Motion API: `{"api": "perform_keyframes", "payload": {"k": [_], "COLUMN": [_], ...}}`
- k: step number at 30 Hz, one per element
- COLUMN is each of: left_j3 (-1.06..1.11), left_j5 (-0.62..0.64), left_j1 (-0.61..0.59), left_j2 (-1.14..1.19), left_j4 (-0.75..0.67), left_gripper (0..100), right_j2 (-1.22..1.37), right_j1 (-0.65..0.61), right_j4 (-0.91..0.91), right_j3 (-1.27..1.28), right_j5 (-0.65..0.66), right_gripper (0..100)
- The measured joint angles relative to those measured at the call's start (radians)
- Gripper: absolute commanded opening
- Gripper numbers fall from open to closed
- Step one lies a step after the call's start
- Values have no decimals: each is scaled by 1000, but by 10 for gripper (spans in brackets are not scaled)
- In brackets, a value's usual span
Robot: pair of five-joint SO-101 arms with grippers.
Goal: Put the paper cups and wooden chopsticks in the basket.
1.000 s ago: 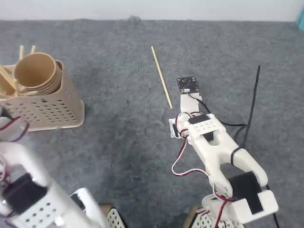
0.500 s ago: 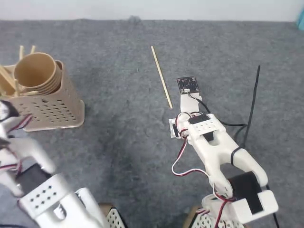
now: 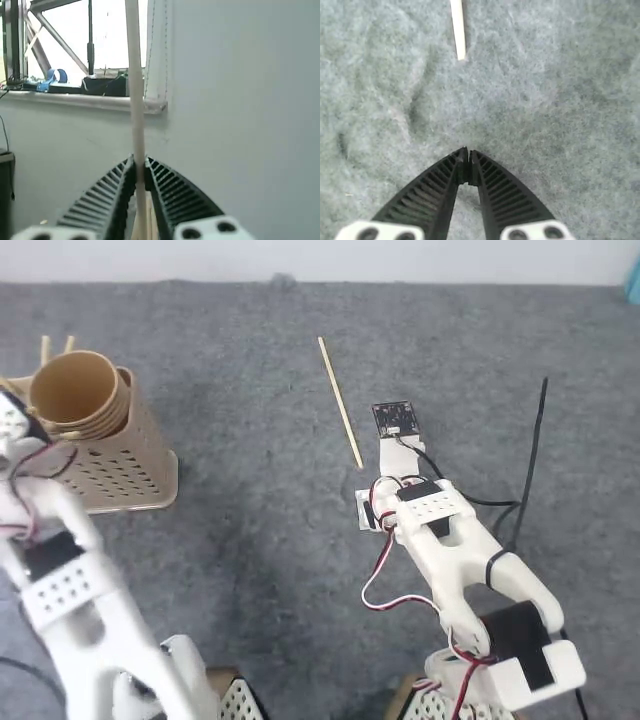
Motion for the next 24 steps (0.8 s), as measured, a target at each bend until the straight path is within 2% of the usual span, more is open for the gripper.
{"api": "perform_keyframes", "payload": {"k": [4, 9, 11, 16, 20, 24], "left_j3": [-5, 3, -21, -201, -473, -753], "left_j5": [-2, -31, -28, -32, -32, -32], "left_j1": [-17, -14, -18, -46, -72, -72], "left_j2": [51, 54, 52, 54, 61, 60], "left_j4": [0, 83, 161, 480, 813, 1149], "left_gripper": [38, 249, 277, 203, 152, 147], "right_j2": [0, 0, 0, 0, 0, 0], "right_j1": [0, 0, 0, 0, 0, 0], "right_j4": [0, 0, 0, 0, 0, 0], "right_j3": [0, 0, 0, 0, 0, 0], "right_j5": [0, 0, 0, 0, 0, 0], "right_gripper": [8, 8, 8, 8, 8, 8]}}
